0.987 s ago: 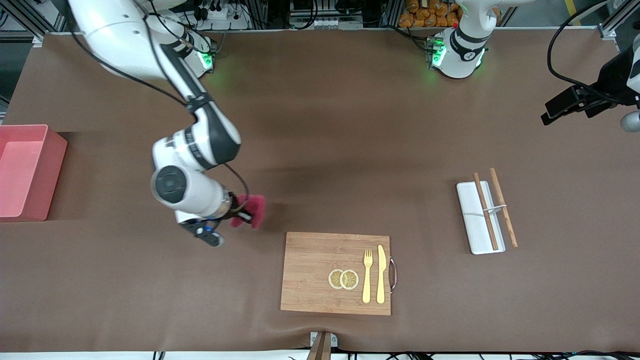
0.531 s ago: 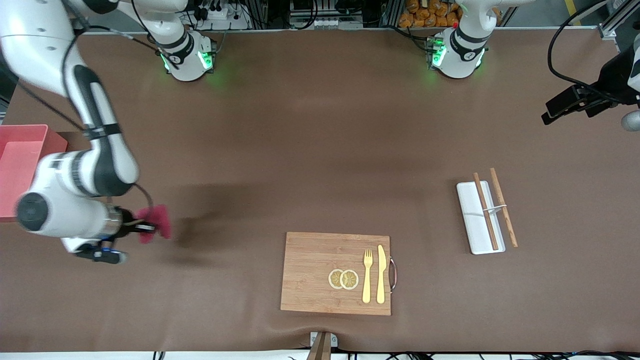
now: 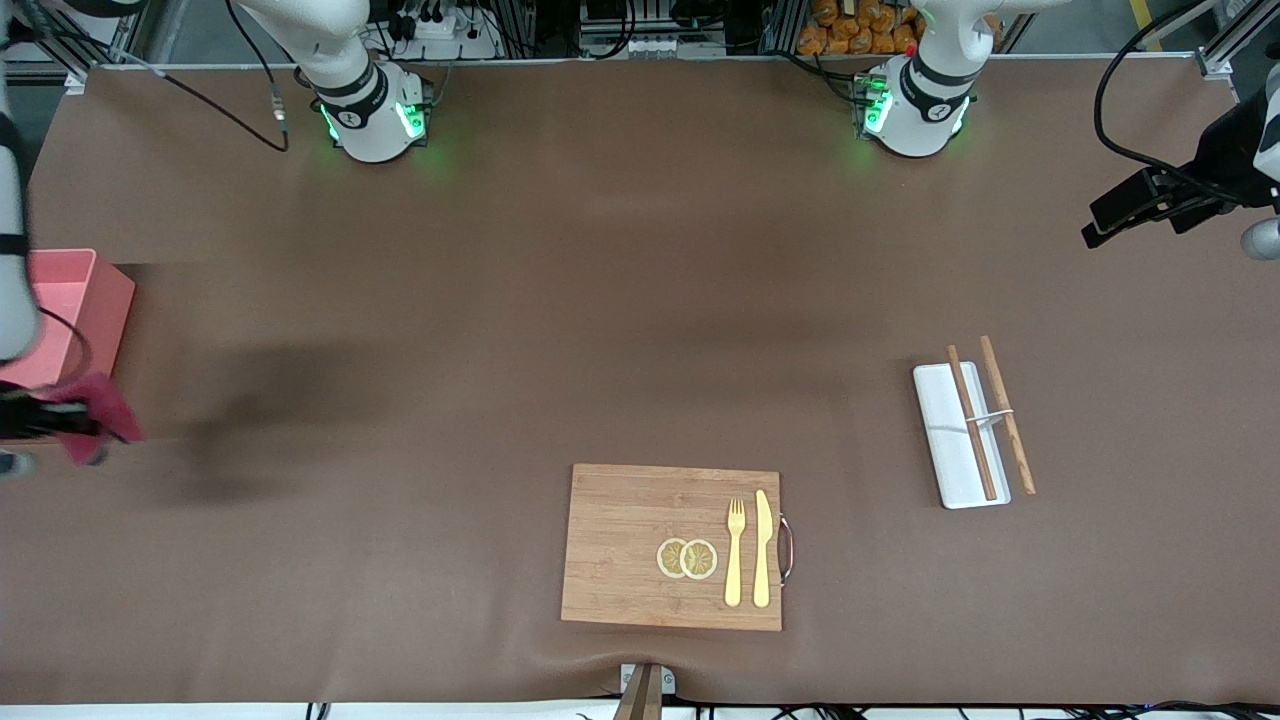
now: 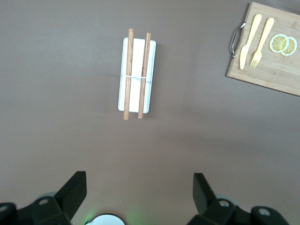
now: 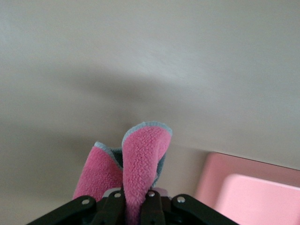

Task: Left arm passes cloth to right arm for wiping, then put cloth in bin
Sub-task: 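Move the cloth into the pink bin and open the right gripper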

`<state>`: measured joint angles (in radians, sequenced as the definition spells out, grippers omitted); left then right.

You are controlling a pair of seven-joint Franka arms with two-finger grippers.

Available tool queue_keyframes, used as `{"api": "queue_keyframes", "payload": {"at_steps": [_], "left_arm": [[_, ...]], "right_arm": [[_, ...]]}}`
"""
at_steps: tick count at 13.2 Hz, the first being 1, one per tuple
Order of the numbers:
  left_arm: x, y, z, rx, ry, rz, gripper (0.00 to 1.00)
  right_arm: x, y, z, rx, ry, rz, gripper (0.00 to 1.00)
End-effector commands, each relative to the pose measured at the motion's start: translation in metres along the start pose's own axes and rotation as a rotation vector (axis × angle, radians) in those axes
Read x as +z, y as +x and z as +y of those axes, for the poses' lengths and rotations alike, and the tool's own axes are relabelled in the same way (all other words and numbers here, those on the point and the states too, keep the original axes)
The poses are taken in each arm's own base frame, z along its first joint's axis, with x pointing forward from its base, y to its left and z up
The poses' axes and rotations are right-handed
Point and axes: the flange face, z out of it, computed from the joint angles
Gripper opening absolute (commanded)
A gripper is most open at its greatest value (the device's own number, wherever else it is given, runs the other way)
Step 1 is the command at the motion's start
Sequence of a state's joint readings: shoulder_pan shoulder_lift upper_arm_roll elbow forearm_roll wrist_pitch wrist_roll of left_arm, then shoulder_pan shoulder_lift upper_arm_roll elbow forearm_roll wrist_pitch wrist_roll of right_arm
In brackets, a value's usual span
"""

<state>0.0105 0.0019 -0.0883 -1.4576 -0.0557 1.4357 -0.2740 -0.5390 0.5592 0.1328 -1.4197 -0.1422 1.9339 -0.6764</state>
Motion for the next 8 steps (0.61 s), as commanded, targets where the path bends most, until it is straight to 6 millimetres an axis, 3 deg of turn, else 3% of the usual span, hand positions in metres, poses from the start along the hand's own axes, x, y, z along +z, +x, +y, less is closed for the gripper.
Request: {"api": "queue_keyframes", "payload": {"at_steps": [1, 3, 5, 7, 8], "left_arm": [[-0.001, -0.004, -0.002, 0.015, 0.027, 0.002, 1.00], [0.001, -0.004, -0.002, 0.015, 0.027, -0.001, 1.00], [0.002, -0.004, -0.002, 0.012, 0.028, -0.003, 1.00], [0.001, -0.004, 0.000, 0.018, 0.027, -0.002, 1.00], [0.000, -0.005, -0.001, 0.019, 0.027, 0.000, 1.00]], "right_arm": [[-0.023, -0.059, 0.064, -0.116, -0.038, -0.013, 0.00], [-0.012, -0.106, 0.106, -0.129, -0.036, -0.012, 0.00], [0.011, -0.137, 0.136, -0.114, -0.050, 0.006, 0.00], [0.046, -0.159, 0.162, -0.139, -0.074, 0.038, 0.00], [0.062, -0.166, 0.172, -0.134, -0.089, 0.064, 0.11]]}}
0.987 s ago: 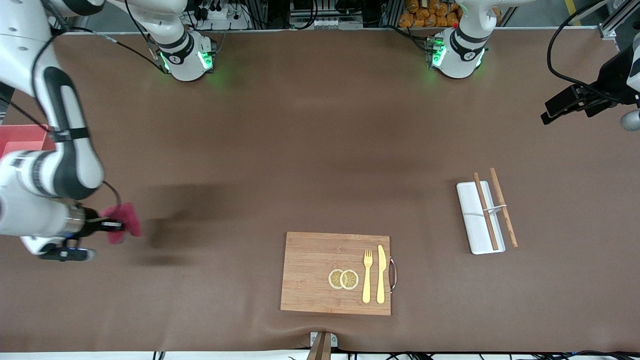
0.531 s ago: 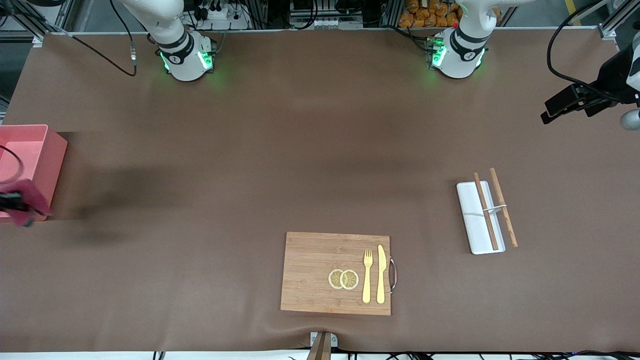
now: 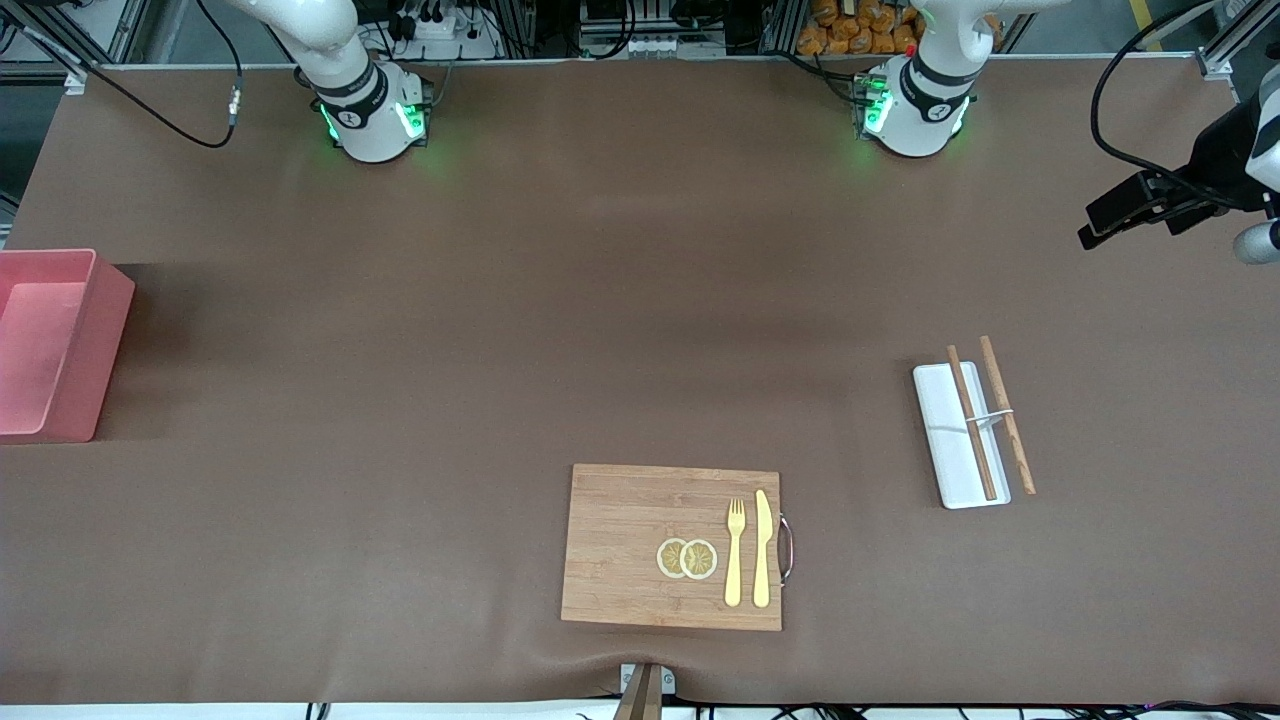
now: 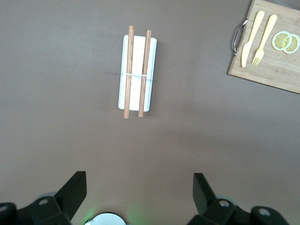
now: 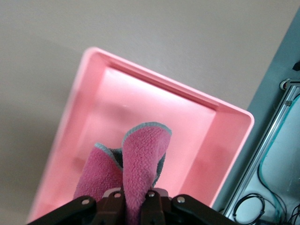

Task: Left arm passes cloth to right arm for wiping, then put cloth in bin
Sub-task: 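Move the cloth into the pink bin and open the right gripper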

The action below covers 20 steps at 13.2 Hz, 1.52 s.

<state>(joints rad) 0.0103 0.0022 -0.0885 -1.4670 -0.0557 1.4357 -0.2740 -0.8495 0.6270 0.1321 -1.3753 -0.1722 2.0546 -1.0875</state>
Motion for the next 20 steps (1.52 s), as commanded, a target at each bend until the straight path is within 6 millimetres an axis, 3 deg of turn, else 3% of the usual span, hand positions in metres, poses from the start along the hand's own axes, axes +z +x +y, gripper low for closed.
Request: {"api": "queue_keyframes", "payload": {"at_steps": [1, 2, 4, 5, 7, 9, 11, 13, 17, 20], "left_arm": [[-0.004, -0.005, 0.000, 0.013, 0.025, 0.009, 1.00], [-0.004, -0.006, 0.002, 0.007, 0.025, 0.009, 1.00], [-0.005, -0.006, 0.002, 0.004, 0.025, 0.009, 1.00], [-0.005, -0.007, 0.001, 0.004, 0.025, 0.010, 1.00], [-0.006, -0.007, 0.002, 0.003, 0.025, 0.011, 1.00], [-0.005, -0.006, -0.001, -0.001, 0.025, 0.010, 1.00], [-0.004, -0.006, -0.001, -0.002, 0.026, 0.005, 1.00], [-0.003, -0.007, -0.002, -0.002, 0.028, -0.004, 1.00], [-0.003, -0.007, -0.004, -0.004, 0.029, -0.008, 1.00], [0.000, -0.004, -0.008, -0.006, 0.031, -0.012, 1.00]], "right_arm": [[0.039, -0.008, 0.014, -0.015, -0.027, 0.044, 0.42], [0.050, -0.005, 0.011, -0.003, -0.006, 0.054, 0.99], [0.055, -0.007, 0.010, 0.001, 0.022, 0.079, 1.00], [0.046, 0.001, 0.009, -0.028, 0.013, 0.084, 1.00], [0.022, 0.013, 0.006, -0.038, -0.006, 0.096, 1.00], [-0.023, 0.032, -0.006, -0.057, -0.026, 0.101, 1.00], [-0.076, 0.059, -0.036, -0.007, -0.004, 0.070, 1.00], [-0.107, 0.089, -0.073, 0.051, 0.041, 0.022, 1.00], [-0.111, 0.151, -0.130, 0.143, 0.083, -0.025, 1.00], [-0.111, 0.195, -0.186, 0.261, 0.107, -0.079, 1.00]]}}
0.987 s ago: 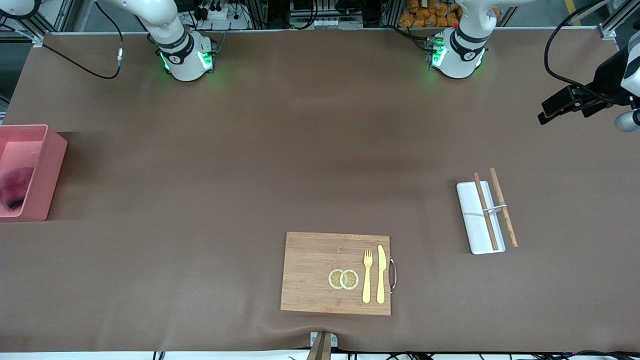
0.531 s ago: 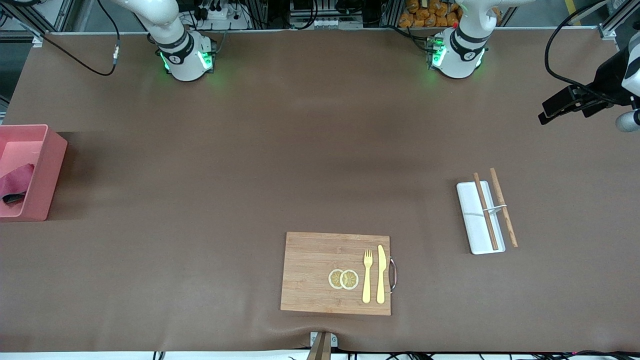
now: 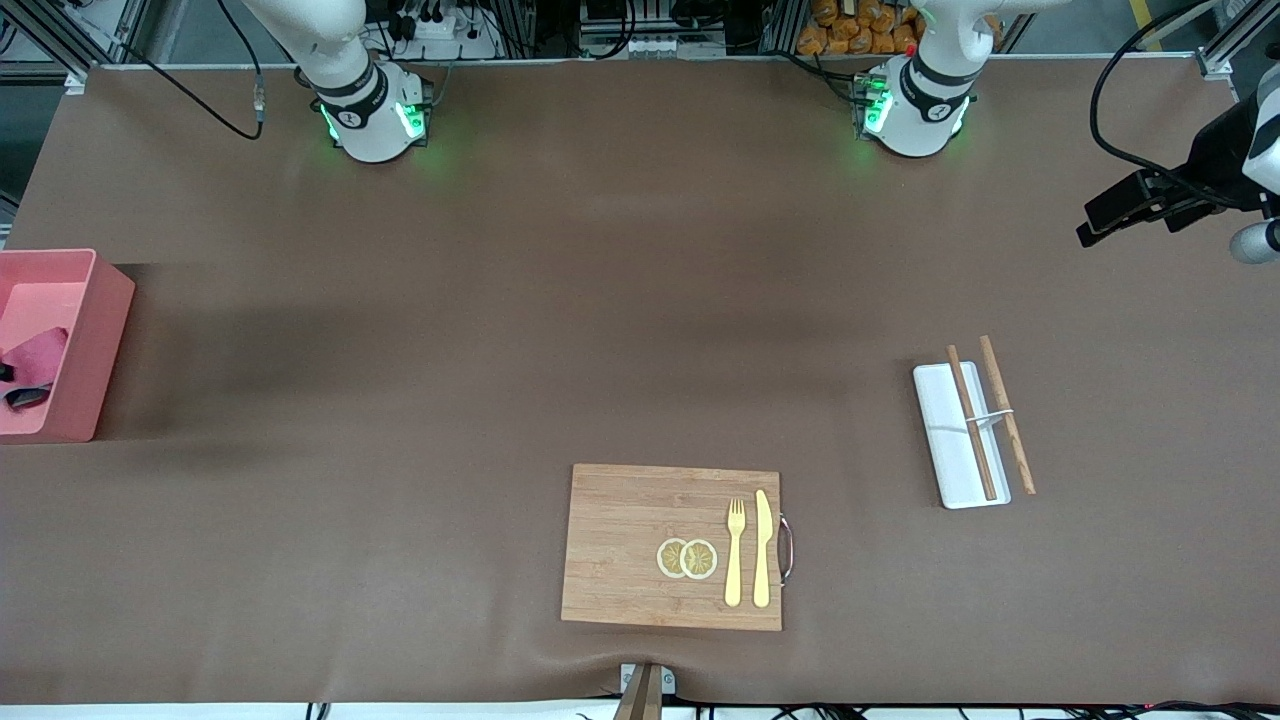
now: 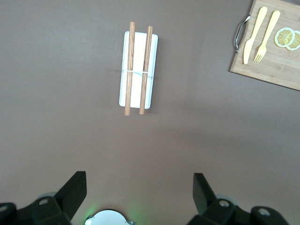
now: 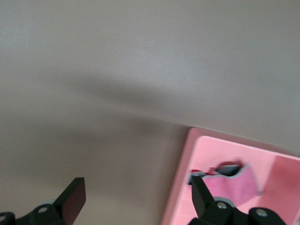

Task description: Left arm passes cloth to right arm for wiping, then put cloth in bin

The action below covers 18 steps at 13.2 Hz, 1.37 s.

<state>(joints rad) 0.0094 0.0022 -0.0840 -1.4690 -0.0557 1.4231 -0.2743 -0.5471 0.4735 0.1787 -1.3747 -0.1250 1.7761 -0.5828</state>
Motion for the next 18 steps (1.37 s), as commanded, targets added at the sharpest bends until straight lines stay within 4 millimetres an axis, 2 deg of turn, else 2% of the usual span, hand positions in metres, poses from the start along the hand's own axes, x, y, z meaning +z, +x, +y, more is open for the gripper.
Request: {"api": "queue_keyframes", "payload": {"at_steps": [1, 4, 6, 7, 9, 12, 14, 18], "left_arm": [[-0.001, -0.003, -0.006, 0.001, 0.027, 0.005, 1.00], [0.000, -0.001, -0.006, 0.002, 0.024, 0.017, 1.00], [0.002, -0.001, -0.007, 0.007, 0.024, 0.029, 1.00], [0.002, -0.001, -0.005, 0.012, 0.053, 0.045, 1.00], [0.002, -0.002, -0.005, 0.020, 0.096, 0.069, 1.00], [0.004, -0.007, -0.003, 0.025, 0.092, 0.097, 1.00], [0.006, -0.013, -0.003, 0.035, 0.088, 0.125, 1.00], [0.004, -0.022, -0.005, 0.056, 0.088, 0.125, 1.00]], "right_arm": [[-0.004, 0.022, -0.060, 0.122, 0.008, -0.060, 1.00], [-0.004, 0.049, -0.130, 0.284, 0.020, -0.121, 1.00], [-0.016, 0.061, -0.177, 0.352, 0.051, -0.120, 1.00], [-0.019, 0.065, -0.204, 0.399, 0.073, -0.126, 1.00], [-0.035, 0.060, -0.245, 0.401, 0.056, -0.105, 1.00], [-0.073, 0.021, -0.277, 0.391, 0.069, -0.050, 1.00], [-0.091, -0.008, -0.293, 0.448, 0.112, 0.013, 1.00], [-0.120, -0.028, -0.307, 0.514, 0.103, 0.046, 1.00]]}}
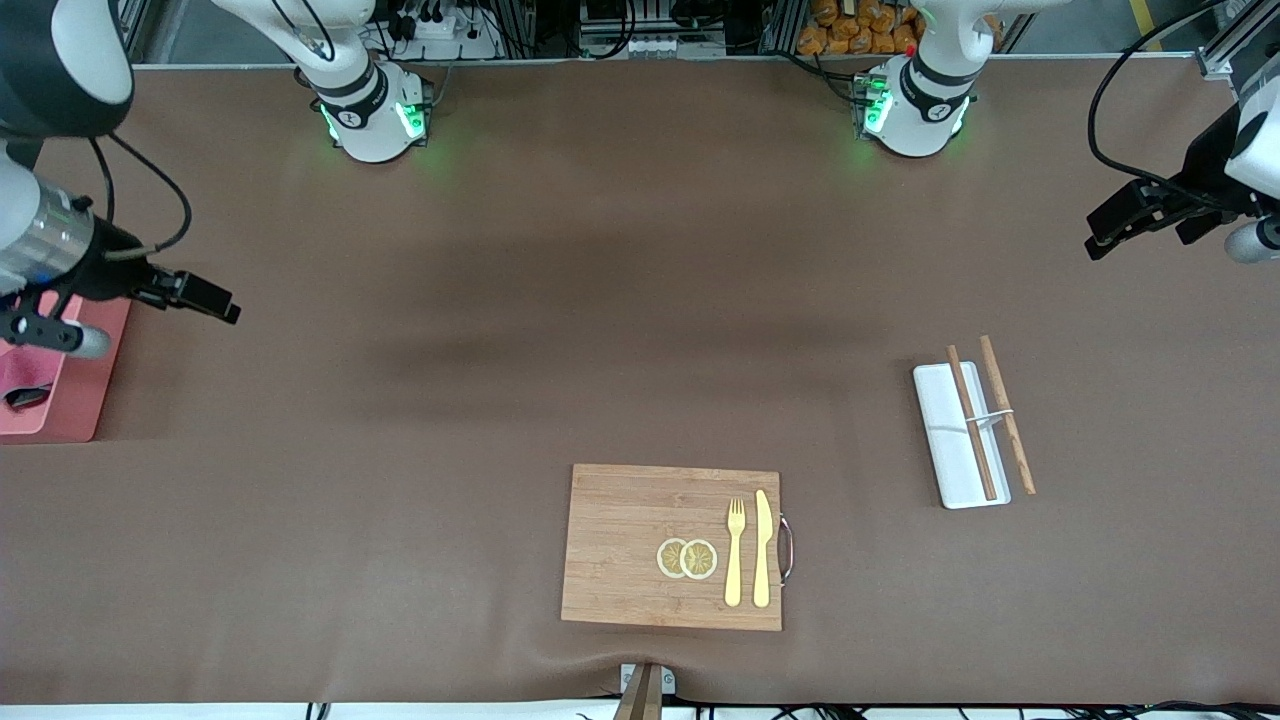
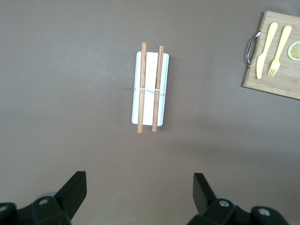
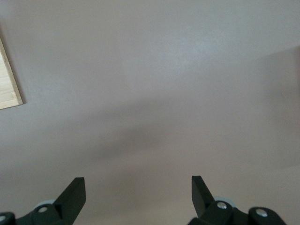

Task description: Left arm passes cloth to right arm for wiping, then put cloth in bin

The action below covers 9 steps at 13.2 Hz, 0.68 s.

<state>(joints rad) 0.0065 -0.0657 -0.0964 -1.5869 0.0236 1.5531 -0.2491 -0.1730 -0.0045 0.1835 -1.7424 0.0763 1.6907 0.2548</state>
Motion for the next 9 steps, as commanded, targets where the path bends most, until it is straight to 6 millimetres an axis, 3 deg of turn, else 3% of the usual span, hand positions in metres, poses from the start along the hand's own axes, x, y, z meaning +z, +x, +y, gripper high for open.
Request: {"api": "queue_keyframes", "payload": {"at_steps": [1, 2, 4, 6, 9], "left_arm": [[-0.003, -0.017, -0.003, 0.027, 0.027, 0.023, 1.00], [-0.005, -0.018, -0.003, 0.025, 0.027, 0.026, 1.00], [-0.006, -0.018, -0.002, 0.039, 0.026, 0.019, 1.00], [-0.009, -0.016, -0.003, 0.062, 0.018, 0.020, 1.00], [-0.010, -0.016, -0.004, 0.068, -0.008, 0.015, 1.00]], "right_arm": [[-0.022, -0.011, 0.002, 0.028, 0.025, 0.051, 1.00], [-0.045, -0.006, 0.000, 0.021, 0.026, 0.098, 1.00], [-0.068, 0.006, 0.001, -0.058, 0.033, 0.150, 1.00], [-0.071, 0.018, 0.010, -0.154, 0.019, 0.164, 1.00], [-0.082, 0.018, 0.011, -0.185, -0.019, 0.191, 1.00]]}}
